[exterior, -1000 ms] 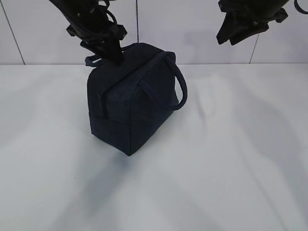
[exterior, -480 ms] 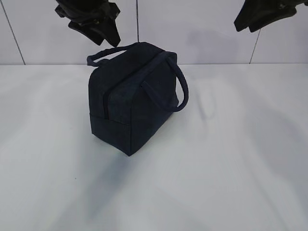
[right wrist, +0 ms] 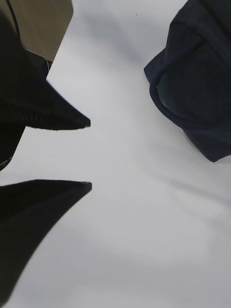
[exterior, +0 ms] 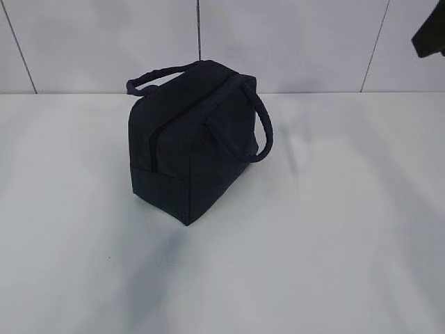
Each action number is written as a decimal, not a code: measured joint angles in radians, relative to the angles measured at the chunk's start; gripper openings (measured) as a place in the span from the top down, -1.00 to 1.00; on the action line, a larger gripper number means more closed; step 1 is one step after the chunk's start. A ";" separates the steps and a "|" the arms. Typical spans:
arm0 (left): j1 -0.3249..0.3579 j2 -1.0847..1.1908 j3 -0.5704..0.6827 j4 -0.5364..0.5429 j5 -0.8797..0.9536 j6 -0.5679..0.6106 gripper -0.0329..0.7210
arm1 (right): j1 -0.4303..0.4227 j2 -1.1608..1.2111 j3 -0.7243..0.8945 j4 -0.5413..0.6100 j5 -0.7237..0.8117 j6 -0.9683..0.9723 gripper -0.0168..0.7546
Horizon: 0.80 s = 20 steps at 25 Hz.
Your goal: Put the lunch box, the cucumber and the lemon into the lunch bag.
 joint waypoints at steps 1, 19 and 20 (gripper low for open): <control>0.000 -0.016 0.000 0.013 0.001 -0.007 -0.03 | 0.000 -0.033 0.021 -0.001 0.000 0.000 0.22; 0.002 -0.474 0.521 0.046 0.008 -0.021 0.11 | 0.000 -0.474 0.234 -0.023 0.012 0.068 0.23; 0.002 -0.505 0.551 0.047 0.008 -0.021 0.12 | 0.000 -0.497 0.253 -0.023 0.012 0.070 0.23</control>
